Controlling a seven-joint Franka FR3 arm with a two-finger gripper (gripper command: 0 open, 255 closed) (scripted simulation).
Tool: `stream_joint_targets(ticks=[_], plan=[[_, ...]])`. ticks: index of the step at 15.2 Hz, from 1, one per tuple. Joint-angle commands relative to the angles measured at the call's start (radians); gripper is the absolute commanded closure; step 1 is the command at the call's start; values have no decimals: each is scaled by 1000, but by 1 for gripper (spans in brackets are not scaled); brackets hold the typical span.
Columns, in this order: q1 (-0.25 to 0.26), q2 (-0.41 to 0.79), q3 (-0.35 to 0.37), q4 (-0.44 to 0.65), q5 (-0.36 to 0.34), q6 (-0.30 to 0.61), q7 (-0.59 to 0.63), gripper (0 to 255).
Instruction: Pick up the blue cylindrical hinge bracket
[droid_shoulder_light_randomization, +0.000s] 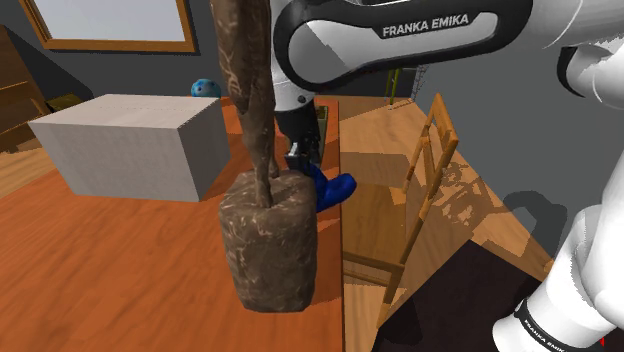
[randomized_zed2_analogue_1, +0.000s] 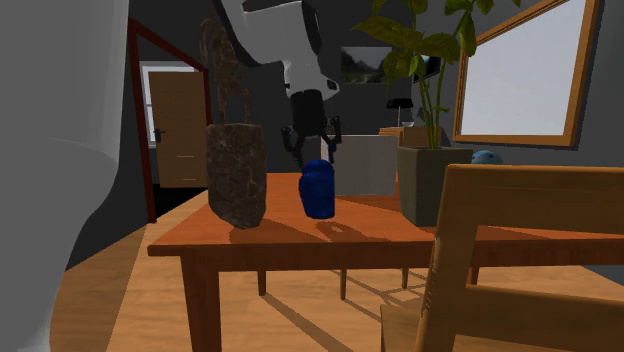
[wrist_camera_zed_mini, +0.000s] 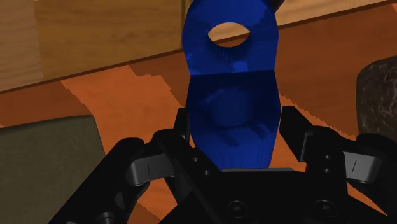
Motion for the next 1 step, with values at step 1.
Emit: stream_joint_targets(ticks=[1], plan=[[1,1,0,12,-1,-10,-2,255]])
